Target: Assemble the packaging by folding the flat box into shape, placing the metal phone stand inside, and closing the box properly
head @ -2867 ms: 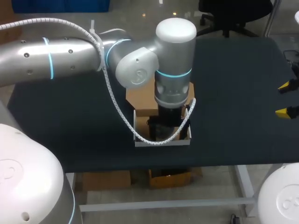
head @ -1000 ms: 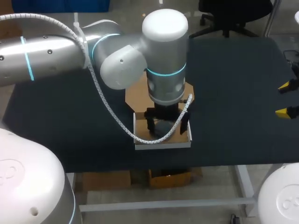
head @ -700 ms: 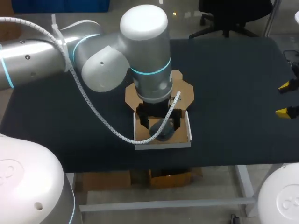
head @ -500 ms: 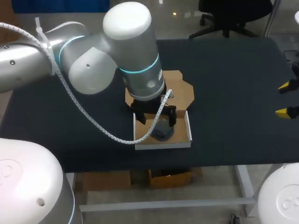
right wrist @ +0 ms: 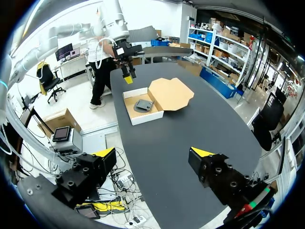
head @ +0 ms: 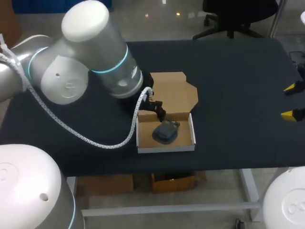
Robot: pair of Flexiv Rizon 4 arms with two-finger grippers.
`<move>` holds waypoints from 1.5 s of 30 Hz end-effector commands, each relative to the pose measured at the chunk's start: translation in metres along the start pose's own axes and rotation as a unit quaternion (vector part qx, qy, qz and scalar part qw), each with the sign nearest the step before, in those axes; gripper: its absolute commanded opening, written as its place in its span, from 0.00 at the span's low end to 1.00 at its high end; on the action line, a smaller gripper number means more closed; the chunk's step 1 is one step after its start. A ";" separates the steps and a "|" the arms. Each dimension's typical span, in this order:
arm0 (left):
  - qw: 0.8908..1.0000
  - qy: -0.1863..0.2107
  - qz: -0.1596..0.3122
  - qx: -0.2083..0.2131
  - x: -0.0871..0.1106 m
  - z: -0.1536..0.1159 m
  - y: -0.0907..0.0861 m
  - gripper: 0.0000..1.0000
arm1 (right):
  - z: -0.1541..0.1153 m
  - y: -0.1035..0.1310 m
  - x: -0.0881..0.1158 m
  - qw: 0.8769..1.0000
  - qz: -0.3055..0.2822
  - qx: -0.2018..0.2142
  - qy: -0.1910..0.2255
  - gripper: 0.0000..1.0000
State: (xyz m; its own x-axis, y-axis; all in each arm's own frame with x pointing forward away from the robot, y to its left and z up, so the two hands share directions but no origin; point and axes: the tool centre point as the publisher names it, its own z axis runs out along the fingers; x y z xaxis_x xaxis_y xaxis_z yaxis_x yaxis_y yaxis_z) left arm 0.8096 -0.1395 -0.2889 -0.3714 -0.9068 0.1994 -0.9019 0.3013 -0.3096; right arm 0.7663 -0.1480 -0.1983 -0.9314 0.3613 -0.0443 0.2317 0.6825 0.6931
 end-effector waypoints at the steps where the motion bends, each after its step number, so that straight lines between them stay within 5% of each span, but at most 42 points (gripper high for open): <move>1: 0.998 0.054 0.012 0.010 -0.016 -0.005 0.000 1.00 | -0.001 0.000 0.001 1.000 -0.001 -0.001 0.000 1.00; 45: 0.970 0.202 0.114 0.071 -0.116 0.003 -0.050 1.00 | -0.001 0.000 0.001 1.000 -0.001 -0.001 0.000 1.00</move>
State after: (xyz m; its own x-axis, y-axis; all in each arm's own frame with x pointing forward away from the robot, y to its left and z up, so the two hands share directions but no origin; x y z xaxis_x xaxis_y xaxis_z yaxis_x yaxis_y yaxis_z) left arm 0.8934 -0.0501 -0.2964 -0.6350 -0.6434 0.4275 -0.7567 0.4066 -0.5120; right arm 0.7659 -0.1482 -0.1983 -0.9314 0.3612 -0.0445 0.2316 0.6826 0.6931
